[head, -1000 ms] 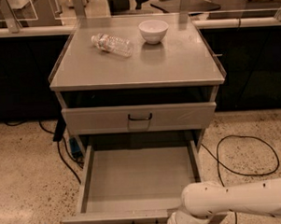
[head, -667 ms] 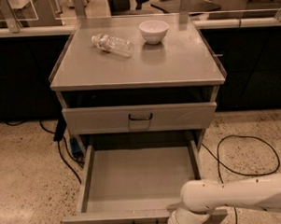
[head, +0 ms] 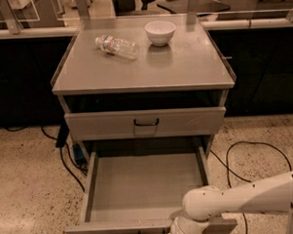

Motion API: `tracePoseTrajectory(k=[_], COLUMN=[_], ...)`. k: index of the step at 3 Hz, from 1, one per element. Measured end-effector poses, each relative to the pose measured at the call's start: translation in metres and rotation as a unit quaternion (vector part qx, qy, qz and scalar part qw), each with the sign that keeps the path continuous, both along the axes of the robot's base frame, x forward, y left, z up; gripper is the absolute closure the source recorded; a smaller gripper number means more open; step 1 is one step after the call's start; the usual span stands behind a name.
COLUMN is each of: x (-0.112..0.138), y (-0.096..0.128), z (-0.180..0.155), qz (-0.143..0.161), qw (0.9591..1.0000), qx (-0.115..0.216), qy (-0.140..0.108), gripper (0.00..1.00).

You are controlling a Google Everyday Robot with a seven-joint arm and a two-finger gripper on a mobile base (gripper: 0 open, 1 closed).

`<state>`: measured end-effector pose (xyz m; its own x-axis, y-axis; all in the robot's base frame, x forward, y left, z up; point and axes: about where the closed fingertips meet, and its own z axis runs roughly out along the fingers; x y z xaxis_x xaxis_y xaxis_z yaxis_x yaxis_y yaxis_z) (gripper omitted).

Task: Close middle drawer

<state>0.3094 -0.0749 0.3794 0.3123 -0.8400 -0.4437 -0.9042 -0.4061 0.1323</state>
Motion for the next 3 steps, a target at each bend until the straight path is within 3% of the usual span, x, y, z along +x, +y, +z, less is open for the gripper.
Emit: tracePoseTrajectory(k=[1,2,3], x=[0.016,0.016,0.006], y=[0.004,0.003,-0.003], z=[-0.006,-0.006,0.008], qz=[0.006,0.006,-0.007], qw=[0.9996,0.9996,0.9999], qx=[-0.013,-0.013,-0.009], qy=[-0.025,-0.025,-0.007], gripper=[0.86,0.64,0.4])
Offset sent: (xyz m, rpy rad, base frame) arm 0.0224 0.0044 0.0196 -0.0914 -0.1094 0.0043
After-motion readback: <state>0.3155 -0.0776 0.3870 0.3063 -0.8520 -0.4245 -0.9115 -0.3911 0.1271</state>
